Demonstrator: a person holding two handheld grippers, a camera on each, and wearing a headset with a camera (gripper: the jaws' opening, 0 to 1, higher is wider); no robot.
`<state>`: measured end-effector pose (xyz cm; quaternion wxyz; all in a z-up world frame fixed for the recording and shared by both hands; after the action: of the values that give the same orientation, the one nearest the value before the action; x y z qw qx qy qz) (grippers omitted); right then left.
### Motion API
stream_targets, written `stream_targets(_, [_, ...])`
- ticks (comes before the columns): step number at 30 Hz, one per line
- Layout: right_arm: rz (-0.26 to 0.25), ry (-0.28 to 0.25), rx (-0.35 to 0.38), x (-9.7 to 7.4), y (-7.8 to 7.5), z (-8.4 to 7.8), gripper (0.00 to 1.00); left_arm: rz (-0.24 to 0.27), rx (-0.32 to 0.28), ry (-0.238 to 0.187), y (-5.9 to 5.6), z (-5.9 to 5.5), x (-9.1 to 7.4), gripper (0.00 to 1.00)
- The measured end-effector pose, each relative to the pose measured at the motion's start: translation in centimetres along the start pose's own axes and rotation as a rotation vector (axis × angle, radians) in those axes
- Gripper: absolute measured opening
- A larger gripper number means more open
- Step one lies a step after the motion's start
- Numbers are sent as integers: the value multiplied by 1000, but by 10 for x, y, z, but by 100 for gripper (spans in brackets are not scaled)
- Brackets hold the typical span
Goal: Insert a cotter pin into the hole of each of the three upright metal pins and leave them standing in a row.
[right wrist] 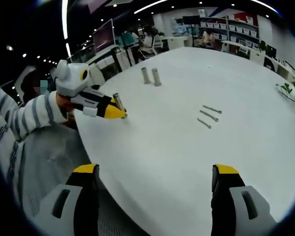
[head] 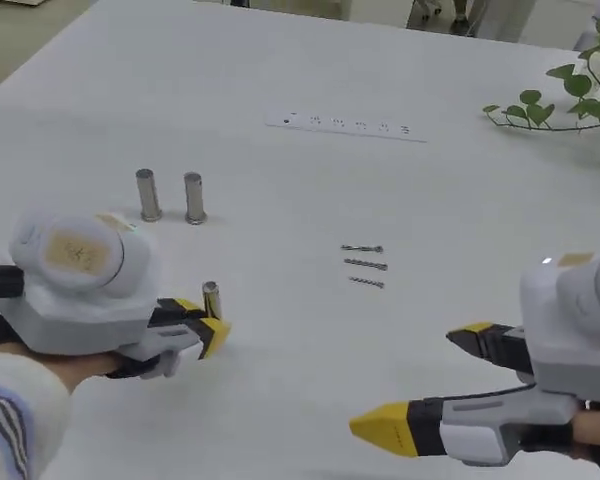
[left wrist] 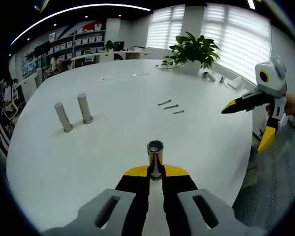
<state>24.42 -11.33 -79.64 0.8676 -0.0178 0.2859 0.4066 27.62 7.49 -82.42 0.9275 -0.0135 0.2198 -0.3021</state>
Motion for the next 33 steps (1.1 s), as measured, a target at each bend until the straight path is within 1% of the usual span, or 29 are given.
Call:
stream_targets(1, [1,-2,-3,1,-1,2,96,14,-15,-1,1,-2,0,7])
stream_targets(3, [5,-4,-4,1,-2,3,96,22,3,-1,2,-5,2,7])
stream_targets(4, [7,-6,-7,2,-2,5,96,24,3,9,2,-6,3,7])
stream_targets(9, [14,-11,-15,3,-3,8,96,16,22,35,-2,-12,7,7])
stream_targets(10, [15,-13,-13,3,-3,8,96,11,33,32,-3,-11,8,7])
stream_targets(13, [17,-13,-11,3,-4,7,96,2,38,27,-3,-10,10,7])
stream_targets(15, [15,-7,-10,3,-4,5,96,-4,48,34,-4,-12,12,7])
stream_targets(16, [15,-4,-8,3,-5,4,96,-5,51,38,-3,-13,12,7])
stream_targets(19, [16,-4,0,4,-4,3,96,-7,60,30,-2,-12,12,7])
stream_targets(21, [18,-4,3,4,-3,2,96,-5,46,25,-1,-12,13,7])
stream_targets(25, [17,-2,1,5,-2,1,96,-8,67,23,-2,-12,13,7])
stream_targets(27, [15,-4,4,5,-1,1,96,-2,64,24,-2,-12,13,7])
stream_targets(30, [12,1,-1,5,0,-1,96,3,37,22,-4,-12,13,7])
stream_targets(33, [14,8,-1,5,1,-3,96,0,33,20,-5,-12,13,7])
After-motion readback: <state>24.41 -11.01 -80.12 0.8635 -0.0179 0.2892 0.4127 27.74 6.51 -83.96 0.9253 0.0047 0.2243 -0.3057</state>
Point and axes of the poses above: the centre of the closed fingertips' face, and the gripper's own axes: x roughly forward along the fingers, y roughly to its left, z roughly out of its top, the point moved 3 cm from there along -x, roughly backward along the fingers, and after that the axes turned 15 degrees about -y, right-handed, at the moved point
